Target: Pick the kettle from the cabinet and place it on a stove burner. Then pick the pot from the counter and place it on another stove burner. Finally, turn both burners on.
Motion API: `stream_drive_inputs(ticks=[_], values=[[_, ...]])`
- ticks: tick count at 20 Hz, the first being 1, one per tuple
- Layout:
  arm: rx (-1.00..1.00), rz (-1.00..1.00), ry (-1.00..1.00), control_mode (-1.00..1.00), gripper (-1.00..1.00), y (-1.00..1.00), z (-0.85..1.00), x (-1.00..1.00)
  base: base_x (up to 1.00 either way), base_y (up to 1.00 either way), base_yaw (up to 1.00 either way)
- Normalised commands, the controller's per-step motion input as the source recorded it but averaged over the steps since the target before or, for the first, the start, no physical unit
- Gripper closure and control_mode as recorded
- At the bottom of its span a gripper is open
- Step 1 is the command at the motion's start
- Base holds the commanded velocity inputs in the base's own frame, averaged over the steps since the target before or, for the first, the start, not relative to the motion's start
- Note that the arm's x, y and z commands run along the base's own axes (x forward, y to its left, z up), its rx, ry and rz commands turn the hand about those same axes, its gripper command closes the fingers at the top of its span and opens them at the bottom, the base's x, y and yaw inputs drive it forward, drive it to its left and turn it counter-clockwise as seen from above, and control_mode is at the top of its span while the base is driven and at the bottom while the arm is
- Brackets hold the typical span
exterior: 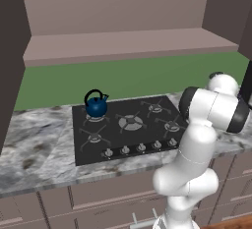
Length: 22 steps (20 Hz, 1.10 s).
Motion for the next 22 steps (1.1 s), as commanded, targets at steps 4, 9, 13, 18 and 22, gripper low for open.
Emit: stream_drive_inputs(ticks=[4, 9, 13, 18, 22], values=[[0.0, 0.0, -0.11, -1.0, -1.0, 0.0, -0.07, 0.01, 0.0, 0.0, 0.0], [0.0, 0.0, -0.1, -1.0, -1.0, 0.01, -0.19, 0.0, 0.0, 0.0, 0.0], [0.0, 0.0, -0.07, -1.0, -1.0, 0.06, -0.24, 0.0, 0.0, 0.0, 0.0], [0.0, 0.0, -0.03, -1.0, 1.0, 0.05, -0.18, 0.0, 0.0, 0.0, 0.0], [0.0, 0.0, 0.0, -1.0, 1.0, 0.0, 0.0, 0.0, 0.0, 0.0, 0.0]])
